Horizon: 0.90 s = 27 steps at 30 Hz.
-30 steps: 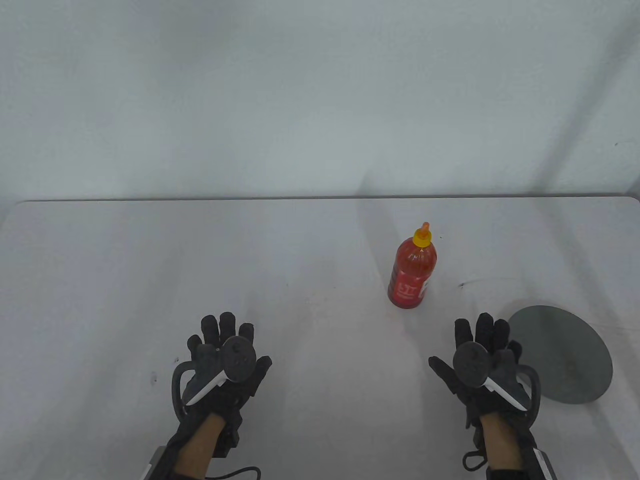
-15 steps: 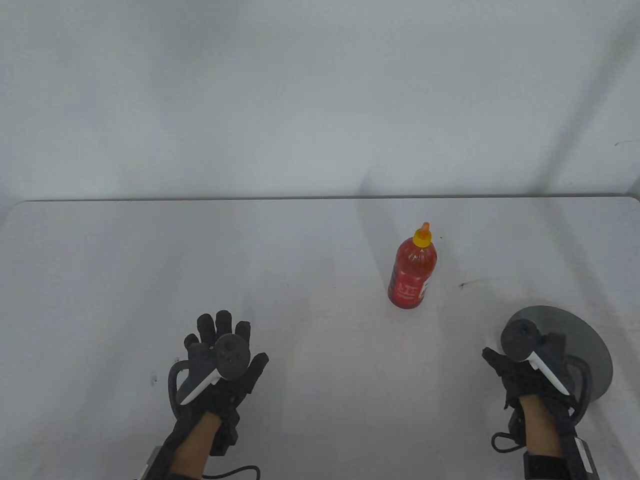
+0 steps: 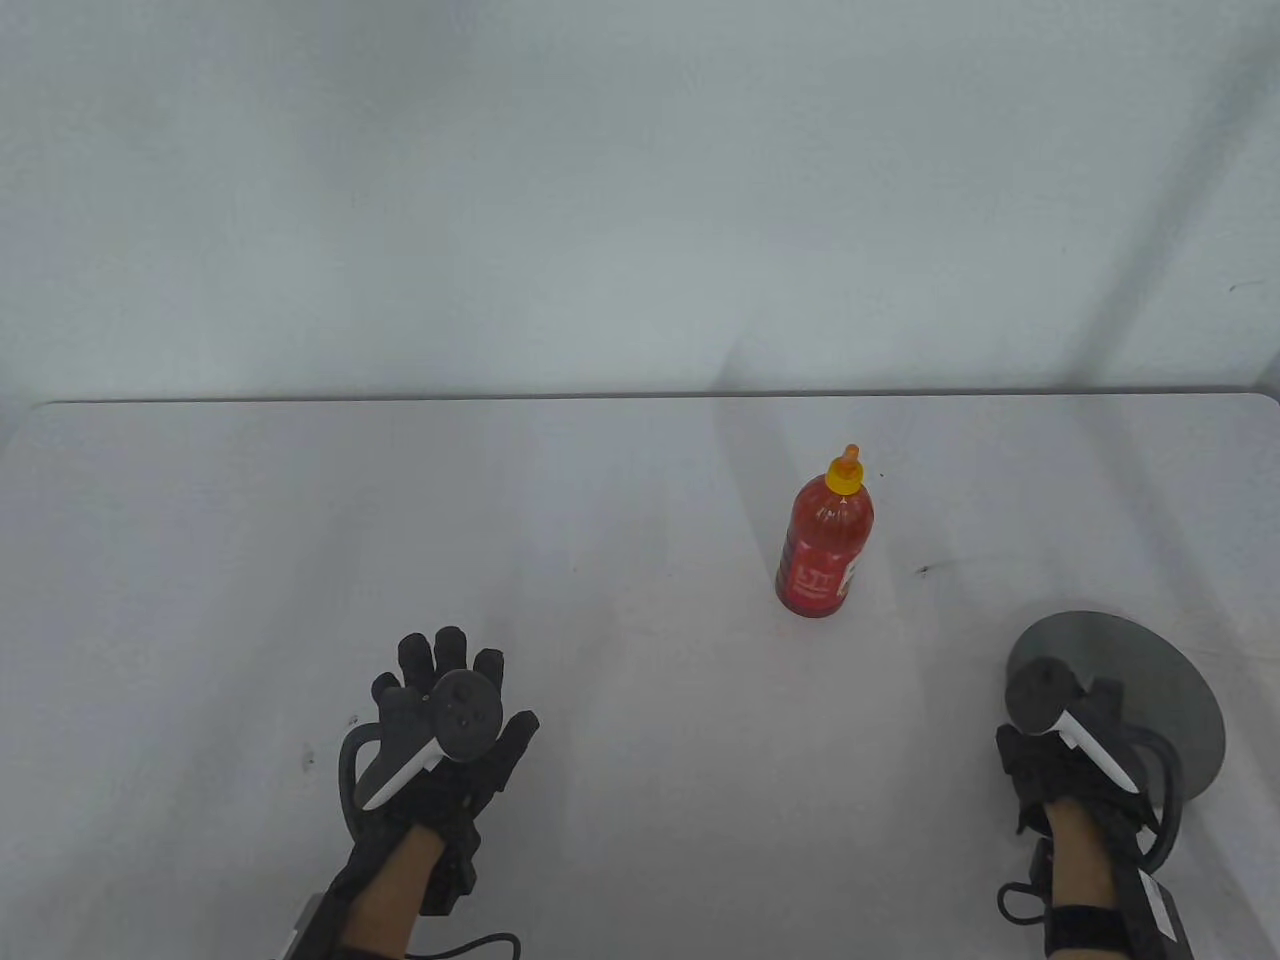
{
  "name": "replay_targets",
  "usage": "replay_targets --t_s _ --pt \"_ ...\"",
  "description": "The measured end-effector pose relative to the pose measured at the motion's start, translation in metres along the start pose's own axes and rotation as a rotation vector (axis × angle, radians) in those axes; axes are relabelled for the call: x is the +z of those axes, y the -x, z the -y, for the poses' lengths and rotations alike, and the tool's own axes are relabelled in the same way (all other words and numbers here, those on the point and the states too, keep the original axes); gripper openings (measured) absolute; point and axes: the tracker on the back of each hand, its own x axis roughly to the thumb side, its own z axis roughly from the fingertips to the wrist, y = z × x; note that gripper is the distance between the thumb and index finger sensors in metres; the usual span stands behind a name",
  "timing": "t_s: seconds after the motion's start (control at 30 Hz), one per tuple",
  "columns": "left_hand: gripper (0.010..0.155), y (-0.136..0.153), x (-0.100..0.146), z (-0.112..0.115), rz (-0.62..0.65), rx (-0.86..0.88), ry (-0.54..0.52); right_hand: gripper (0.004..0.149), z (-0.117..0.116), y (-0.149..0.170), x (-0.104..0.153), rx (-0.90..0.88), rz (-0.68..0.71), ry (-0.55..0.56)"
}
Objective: Squeeze ketchup bottle to draw patterns on plate
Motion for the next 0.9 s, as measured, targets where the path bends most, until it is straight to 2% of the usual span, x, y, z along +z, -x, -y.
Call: replay_targets --t_s 0.13,0.2,0.27,0.33,0.47,0.7,0.9 --pt "0.077 -0.001 0.0 0.001 0.0 -0.005 0.007 0.062 -0.003 -0.007 -0.001 0.076 0.015 0.047" --pt "0.077 -0.001 0.0 0.001 0.002 -0.008 0.008 0.059 -0.004 -0.015 0.0 0.154 0.031 0.103" --pt "0.076 -0.002 -0.001 0.001 0.0 -0.014 0.008 0.055 -0.006 -0.026 0.001 0.291 0.108 0.165" --pt "0.076 -0.002 -0.001 0.0 0.004 -0.02 0.001 0.054 -0.004 -0.031 0.003 0.344 0.102 0.209" --pt "0.076 -0.002 0.0 0.0 0.009 -0.016 -0.005 0.05 0.006 -0.033 0.01 0.352 0.081 0.341" --pt "0.075 -0.003 0.001 -0.002 0.013 -0.015 -0.024 0.047 0.021 -0.03 0.019 0.357 0.102 0.453" --pt "0.075 -0.004 0.002 -0.005 0.02 -0.009 -0.049 0.046 0.044 -0.039 0.041 0.29 0.178 0.534"
